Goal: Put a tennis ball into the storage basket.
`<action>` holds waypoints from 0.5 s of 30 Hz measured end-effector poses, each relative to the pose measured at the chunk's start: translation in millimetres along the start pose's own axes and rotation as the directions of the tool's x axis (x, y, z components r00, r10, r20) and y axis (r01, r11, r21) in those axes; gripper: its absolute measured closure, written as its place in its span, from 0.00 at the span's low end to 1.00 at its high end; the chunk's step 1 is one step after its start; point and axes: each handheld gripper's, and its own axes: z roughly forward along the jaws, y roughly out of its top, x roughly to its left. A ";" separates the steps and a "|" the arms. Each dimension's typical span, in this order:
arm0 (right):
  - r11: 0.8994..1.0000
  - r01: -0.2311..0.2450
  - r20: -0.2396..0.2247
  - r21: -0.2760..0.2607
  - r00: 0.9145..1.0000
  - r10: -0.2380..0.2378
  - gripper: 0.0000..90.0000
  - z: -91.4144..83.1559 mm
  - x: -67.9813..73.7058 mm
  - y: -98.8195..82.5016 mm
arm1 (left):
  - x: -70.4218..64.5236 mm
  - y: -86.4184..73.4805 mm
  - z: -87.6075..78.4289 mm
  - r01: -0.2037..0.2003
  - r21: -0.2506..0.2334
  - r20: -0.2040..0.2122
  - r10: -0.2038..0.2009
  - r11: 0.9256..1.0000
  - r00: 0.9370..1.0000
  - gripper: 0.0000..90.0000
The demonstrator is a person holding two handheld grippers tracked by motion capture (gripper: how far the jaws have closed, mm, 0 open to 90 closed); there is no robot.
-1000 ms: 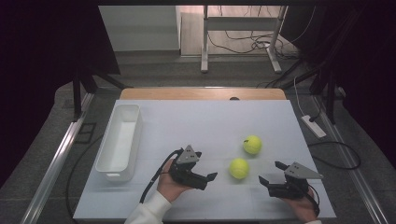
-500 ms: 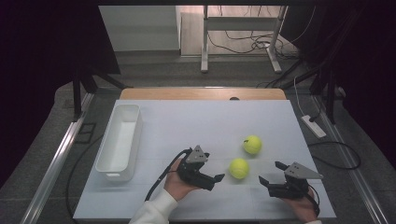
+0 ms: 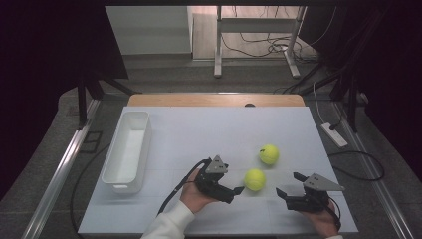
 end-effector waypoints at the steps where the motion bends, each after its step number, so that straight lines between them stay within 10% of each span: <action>1: 1.000 0.000 0.000 0.000 1.000 0.000 0.13 0.0 0.0 0.0 | 0.0 0.3 0.9 -0.001 0.002 0.001 0.001 1.000 1.000 0.11; 15: 1.000 -0.001 0.001 0.000 1.000 0.001 0.13 -0.1 -0.2 0.1 | -0.6 3.0 12.4 -0.014 0.027 0.002 0.014 1.000 1.000 0.11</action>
